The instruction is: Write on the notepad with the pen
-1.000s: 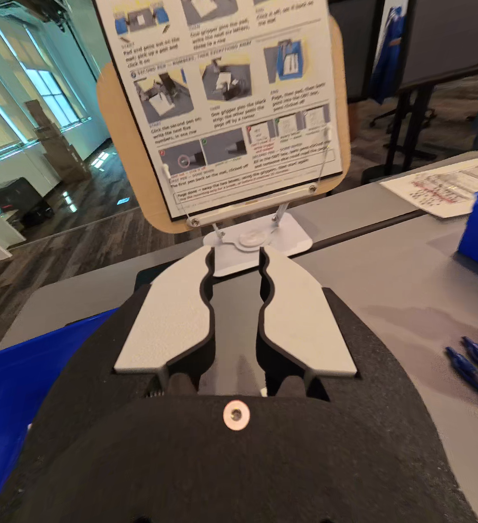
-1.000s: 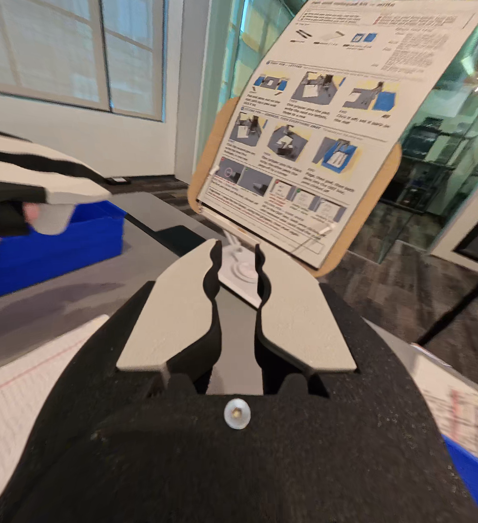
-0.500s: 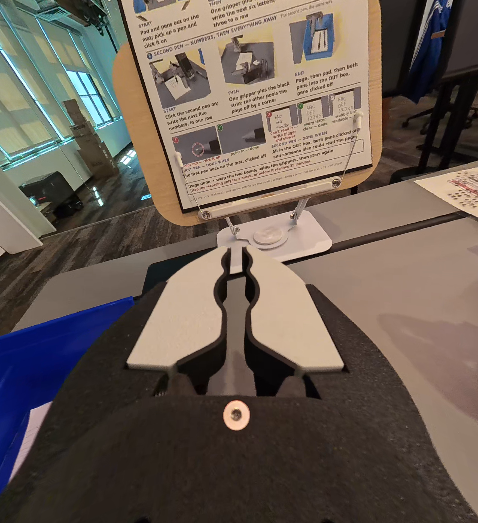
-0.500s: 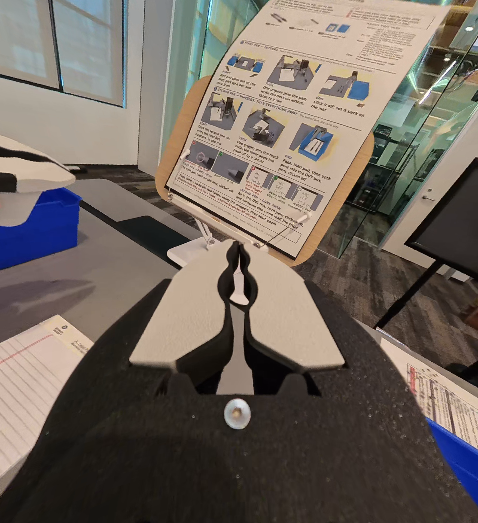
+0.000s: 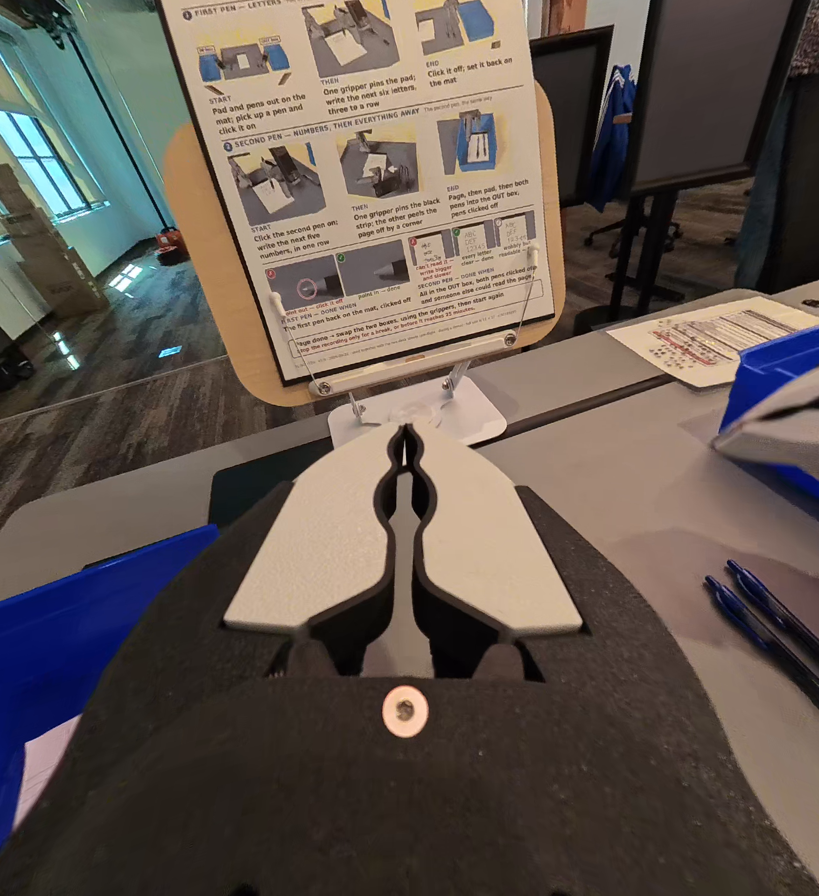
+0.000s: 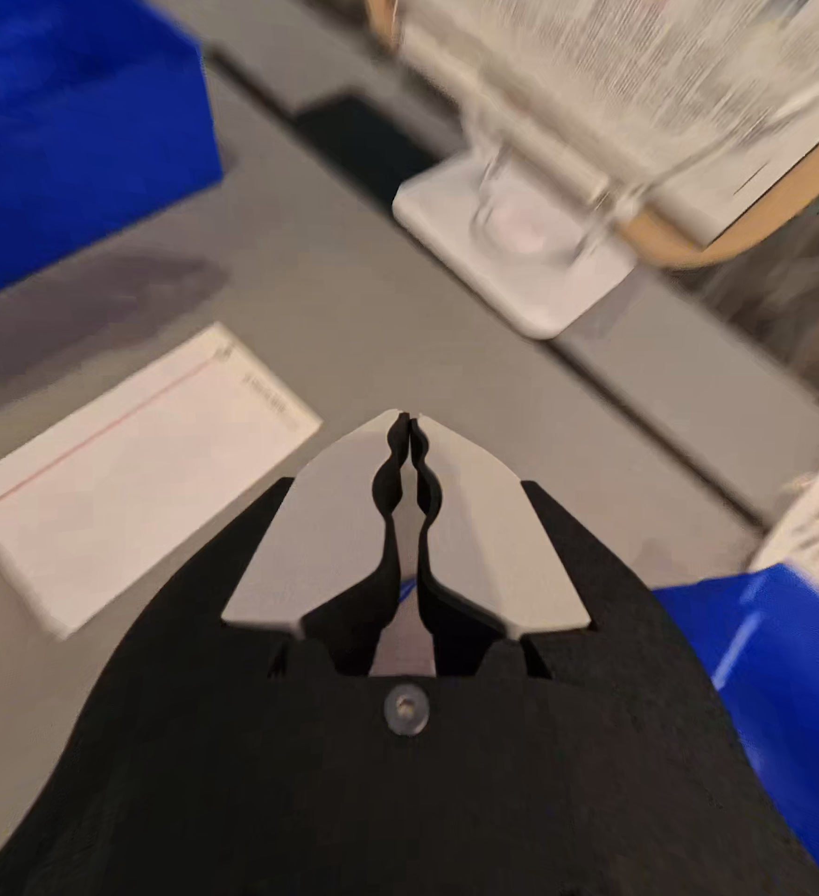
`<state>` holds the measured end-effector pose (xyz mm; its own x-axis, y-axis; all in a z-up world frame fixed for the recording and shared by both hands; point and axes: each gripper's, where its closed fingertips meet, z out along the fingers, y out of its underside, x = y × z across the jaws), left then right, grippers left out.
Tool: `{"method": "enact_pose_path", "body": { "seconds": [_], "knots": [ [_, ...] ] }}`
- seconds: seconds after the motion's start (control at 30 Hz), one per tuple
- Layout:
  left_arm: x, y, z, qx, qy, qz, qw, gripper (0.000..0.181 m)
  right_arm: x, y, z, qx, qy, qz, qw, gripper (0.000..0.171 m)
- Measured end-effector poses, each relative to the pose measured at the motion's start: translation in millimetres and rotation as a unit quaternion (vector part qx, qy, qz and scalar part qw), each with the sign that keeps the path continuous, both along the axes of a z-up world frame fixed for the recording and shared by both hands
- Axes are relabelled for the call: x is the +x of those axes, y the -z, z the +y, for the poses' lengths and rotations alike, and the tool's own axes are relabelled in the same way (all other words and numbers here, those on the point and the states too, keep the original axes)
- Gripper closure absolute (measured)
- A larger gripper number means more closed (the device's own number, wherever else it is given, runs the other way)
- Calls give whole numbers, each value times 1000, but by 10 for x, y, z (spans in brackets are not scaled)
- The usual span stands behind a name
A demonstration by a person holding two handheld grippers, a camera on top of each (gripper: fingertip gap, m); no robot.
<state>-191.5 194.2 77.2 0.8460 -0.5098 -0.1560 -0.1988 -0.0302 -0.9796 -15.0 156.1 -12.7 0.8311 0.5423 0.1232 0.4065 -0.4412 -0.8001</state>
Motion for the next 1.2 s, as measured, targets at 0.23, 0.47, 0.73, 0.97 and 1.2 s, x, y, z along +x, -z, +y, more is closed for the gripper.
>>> {"method": "enact_pose_path", "body": {
  "seconds": [0.23,0.47,0.73,0.97,1.2],
  "knots": [
    [-96,-179,-181,5,11,13,1000,181,77,949,-513,-302,12,-67,951,171],
    [-61,-226,-281,10,24,29,999,179,136,1345,-754,-413,36,-94,905,145],
    [-54,-249,-287,11,35,27,999,178,42,1368,-806,-417,30,-101,903,152],
    [-101,-291,-304,14,35,20,999,177,48,1471,-876,-438,39,-120,890,152],
    [-71,-274,-311,15,37,26,999,177,60,1487,-859,-420,46,-167,891,153]
  ]
}}
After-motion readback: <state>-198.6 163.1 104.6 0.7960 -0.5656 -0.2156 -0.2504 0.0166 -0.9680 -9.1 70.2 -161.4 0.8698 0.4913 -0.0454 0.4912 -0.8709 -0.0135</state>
